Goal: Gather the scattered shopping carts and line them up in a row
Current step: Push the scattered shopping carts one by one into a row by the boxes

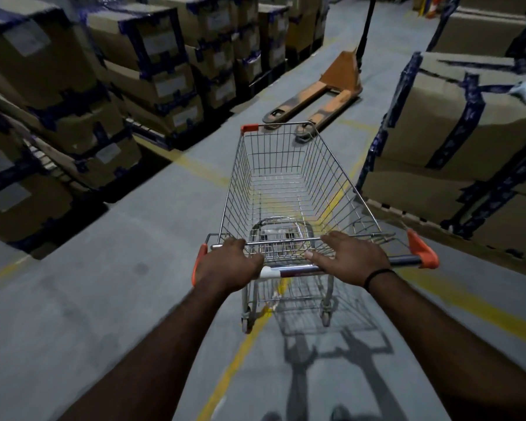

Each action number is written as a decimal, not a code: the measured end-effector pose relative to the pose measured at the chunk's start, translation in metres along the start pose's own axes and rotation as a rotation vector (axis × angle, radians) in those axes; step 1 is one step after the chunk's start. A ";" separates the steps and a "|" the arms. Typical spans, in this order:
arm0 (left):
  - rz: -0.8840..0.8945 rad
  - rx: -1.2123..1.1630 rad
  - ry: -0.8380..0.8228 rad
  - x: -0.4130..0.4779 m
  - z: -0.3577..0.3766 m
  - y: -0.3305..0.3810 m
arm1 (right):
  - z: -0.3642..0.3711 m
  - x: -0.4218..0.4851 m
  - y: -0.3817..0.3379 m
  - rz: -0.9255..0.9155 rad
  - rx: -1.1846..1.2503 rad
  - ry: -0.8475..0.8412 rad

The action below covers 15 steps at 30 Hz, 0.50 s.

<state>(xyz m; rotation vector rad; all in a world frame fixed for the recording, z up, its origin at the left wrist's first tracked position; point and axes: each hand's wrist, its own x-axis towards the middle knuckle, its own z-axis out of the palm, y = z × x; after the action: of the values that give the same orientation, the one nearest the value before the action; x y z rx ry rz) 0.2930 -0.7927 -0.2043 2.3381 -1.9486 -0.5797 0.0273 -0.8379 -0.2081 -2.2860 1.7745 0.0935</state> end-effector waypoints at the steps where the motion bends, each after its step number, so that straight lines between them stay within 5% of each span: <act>1: -0.010 0.001 0.008 0.011 -0.001 0.004 | -0.005 0.015 0.005 -0.013 -0.001 0.001; 15: -0.304 -0.053 0.105 0.159 -0.018 0.065 | -0.060 0.239 0.060 -0.320 -0.085 -0.035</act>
<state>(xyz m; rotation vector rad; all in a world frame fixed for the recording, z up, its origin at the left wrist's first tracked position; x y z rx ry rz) 0.2598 -0.9614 -0.2112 2.5917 -1.5272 -0.5041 0.0252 -1.0919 -0.2075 -2.5784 1.3914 0.1516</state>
